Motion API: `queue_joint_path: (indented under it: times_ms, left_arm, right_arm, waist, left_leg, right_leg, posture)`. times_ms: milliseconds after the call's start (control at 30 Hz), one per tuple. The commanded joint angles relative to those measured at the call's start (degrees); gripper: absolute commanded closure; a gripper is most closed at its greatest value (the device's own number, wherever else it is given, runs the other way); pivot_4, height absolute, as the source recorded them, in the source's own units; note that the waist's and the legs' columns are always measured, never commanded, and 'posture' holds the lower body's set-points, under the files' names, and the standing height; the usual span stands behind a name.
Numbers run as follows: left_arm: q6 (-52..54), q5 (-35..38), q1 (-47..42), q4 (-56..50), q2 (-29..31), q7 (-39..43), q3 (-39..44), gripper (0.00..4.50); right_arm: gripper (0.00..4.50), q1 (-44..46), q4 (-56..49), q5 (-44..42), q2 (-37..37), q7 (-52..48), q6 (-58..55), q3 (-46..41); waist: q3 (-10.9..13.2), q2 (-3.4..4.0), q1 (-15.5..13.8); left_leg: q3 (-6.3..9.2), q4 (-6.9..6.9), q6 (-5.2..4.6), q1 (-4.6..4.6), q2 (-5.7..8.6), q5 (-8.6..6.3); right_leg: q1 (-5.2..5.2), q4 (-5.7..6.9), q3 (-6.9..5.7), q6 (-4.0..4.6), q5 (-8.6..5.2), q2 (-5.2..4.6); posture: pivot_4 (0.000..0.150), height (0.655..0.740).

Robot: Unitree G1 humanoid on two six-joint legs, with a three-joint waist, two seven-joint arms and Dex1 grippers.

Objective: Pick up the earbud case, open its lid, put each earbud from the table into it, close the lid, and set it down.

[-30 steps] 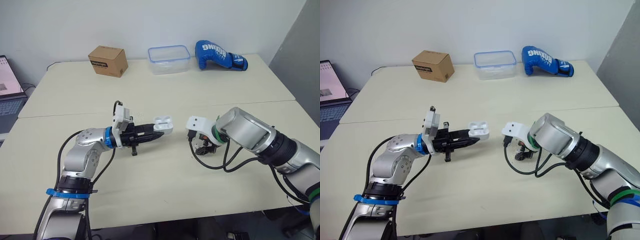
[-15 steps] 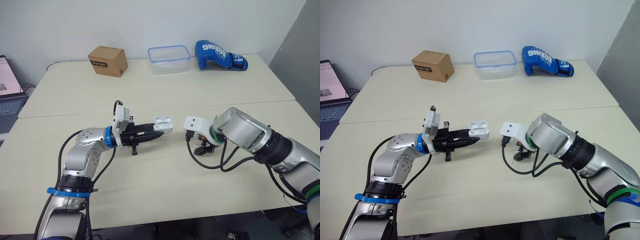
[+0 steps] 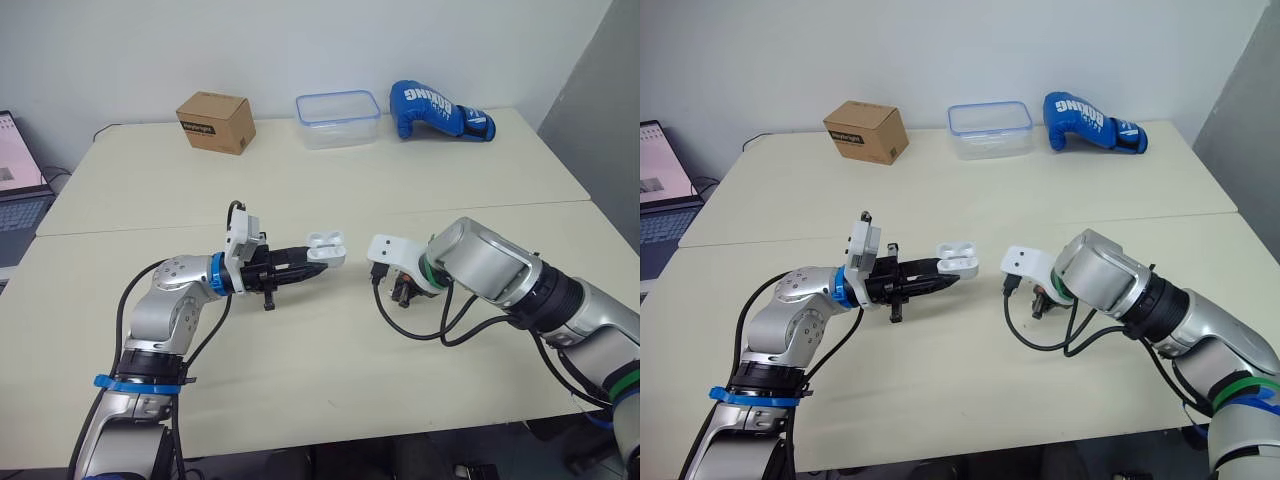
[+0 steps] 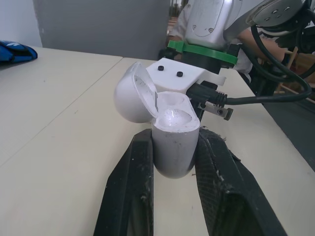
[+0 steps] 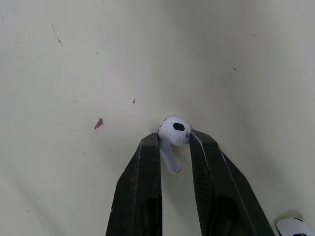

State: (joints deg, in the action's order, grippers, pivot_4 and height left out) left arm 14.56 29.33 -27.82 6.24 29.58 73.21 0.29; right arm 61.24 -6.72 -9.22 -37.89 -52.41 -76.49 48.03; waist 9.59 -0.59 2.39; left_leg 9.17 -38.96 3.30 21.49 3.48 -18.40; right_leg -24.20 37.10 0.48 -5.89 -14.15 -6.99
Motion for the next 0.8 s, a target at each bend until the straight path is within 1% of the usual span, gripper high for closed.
queue_joint_path:
  times_ms: [33,100,167,300,433,567,633,800]
  left_arm:
    - [-0.56,0.45,-0.89,-1.22,0.31,0.14,0.58,3.71]
    - [-0.54,0.39,-0.77,-1.35,0.26,0.11,0.58,3.71]
    - [-0.50,0.42,-0.67,-1.47,0.28,0.10,0.62,3.71]
    - [-0.42,0.65,-0.52,-1.45,0.80,0.52,1.01,3.71]
    - [-0.25,0.80,-0.83,-1.12,1.18,1.03,0.99,3.71]
    - [-0.50,0.67,-1.24,-0.82,0.78,1.34,0.67,3.71]
    - [-0.61,0.59,-1.63,-0.50,0.44,1.60,0.45,3.71]
    - [-0.83,0.44,-2.49,0.15,-0.40,1.88,0.02,3.71]
  right_arm:
    - [4.06,-0.01,-1.79,-0.51,-0.22,-0.13,0.05,-0.74]
    - [4.06,-0.03,-1.85,-0.51,-0.38,-0.32,0.38,-0.67]
    - [4.06,-0.17,-2.59,-0.18,-1.74,-1.58,3.24,-0.48]
    - [4.06,-1.05,-4.65,1.58,-7.54,-6.30,13.53,-0.94]
    - [4.06,-4.68,-5.95,4.43,-15.92,-12.51,26.46,-1.89]
    - [4.06,-8.92,-5.47,6.77,-19.93,-16.25,34.82,-3.79]
    - [4.06,-10.69,-4.70,8.10,-20.83,-17.53,37.95,-4.83]
    - [4.06,-13.57,-1.87,11.77,-20.37,-18.48,43.57,-6.89]
  waist:
    - [0.00,0.00,0.00]
    - [0.00,0.00,0.00]
    - [0.00,0.00,-0.01]
    - [0.00,0.00,-0.13]
    - [0.00,0.00,-0.19]
    - [0.00,0.00,-0.21]
    - [0.00,0.00,-0.20]
    - [0.00,-0.01,-0.22]
  left_leg:
    - [0.00,0.00,0.00,0.00,0.00,0.00]
    - [0.00,0.00,0.00,0.00,0.00,0.00]
    - [0.00,0.00,0.00,0.00,0.00,0.00]
    - [0.01,0.00,0.00,0.02,0.03,0.00]
    - [0.00,0.00,0.00,0.01,0.01,0.00]
    - [-0.04,0.00,0.00,0.00,0.01,0.00]
    - [-0.04,0.00,0.00,-0.01,-0.01,0.00]
    - [-0.05,0.00,0.00,-0.01,-0.01,0.00]
  right_leg:
    - [0.00,0.00,0.00,0.00,0.00,0.00]
    - [0.00,0.00,0.00,0.00,0.00,0.00]
    - [0.00,0.00,0.00,0.00,0.00,0.00]
    - [0.01,-0.04,-0.02,0.00,0.00,-0.01]
    - [0.01,-0.03,-0.03,-0.01,0.00,0.00]
    - [0.03,-0.03,-0.02,-0.02,0.00,0.00]
    - [0.03,-0.01,-0.02,-0.01,0.00,0.01]
    - [0.04,-0.02,-0.01,-0.01,0.00,0.00]
  posture:
    - [0.150,0.7307]
    - [0.150,0.7307]
    - [0.150,0.7307]
    - [0.150,0.7307]
    - [0.150,0.7307]
    - [0.150,0.7307]
    - [0.150,0.7307]
    - [0.150,0.7307]
